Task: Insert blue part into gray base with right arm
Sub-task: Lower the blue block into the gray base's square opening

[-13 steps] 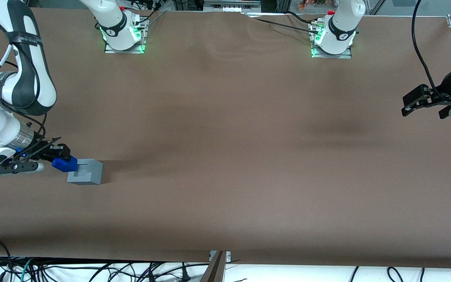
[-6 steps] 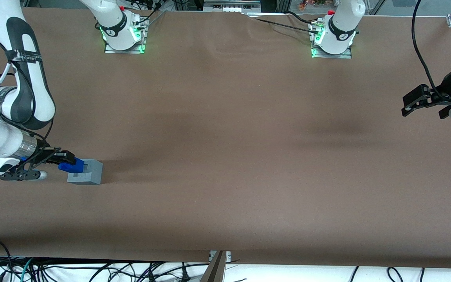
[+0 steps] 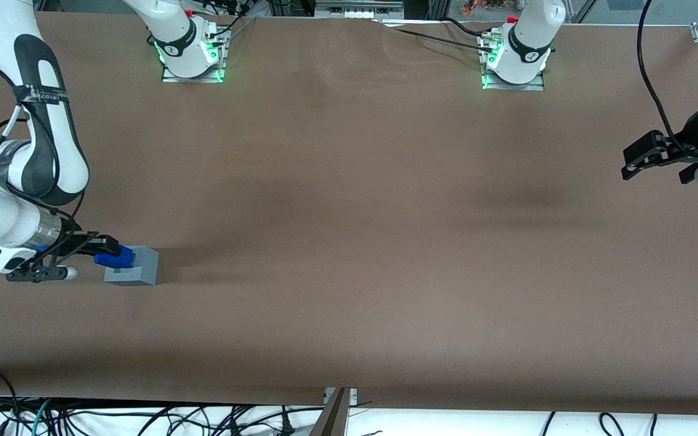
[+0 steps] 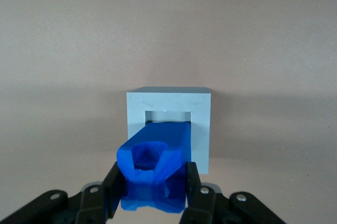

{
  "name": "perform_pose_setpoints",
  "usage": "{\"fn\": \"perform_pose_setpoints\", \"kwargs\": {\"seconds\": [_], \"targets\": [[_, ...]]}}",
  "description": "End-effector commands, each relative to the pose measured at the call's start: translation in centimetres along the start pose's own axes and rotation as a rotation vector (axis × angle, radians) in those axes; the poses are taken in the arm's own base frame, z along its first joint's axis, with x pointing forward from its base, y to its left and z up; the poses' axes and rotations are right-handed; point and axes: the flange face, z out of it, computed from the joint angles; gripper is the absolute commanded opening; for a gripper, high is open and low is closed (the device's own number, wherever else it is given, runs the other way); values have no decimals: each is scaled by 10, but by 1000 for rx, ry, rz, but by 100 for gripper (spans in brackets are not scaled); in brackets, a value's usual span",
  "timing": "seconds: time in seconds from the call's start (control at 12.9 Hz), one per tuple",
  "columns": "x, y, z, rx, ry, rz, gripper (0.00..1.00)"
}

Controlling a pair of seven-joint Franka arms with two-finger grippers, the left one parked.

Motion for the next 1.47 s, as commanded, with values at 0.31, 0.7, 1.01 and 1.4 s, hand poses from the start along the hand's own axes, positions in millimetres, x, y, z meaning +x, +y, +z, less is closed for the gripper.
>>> {"fn": "perform_pose_setpoints", "kwargs": {"seconds": [0.31, 0.7, 1.01, 1.4], "targets": [[13, 5, 1, 17, 5, -16, 7], [15, 5, 4, 19, 3, -13, 7], [15, 4, 4, 20, 2, -10, 7], [15, 0, 6, 44, 6, 8, 7]]}}
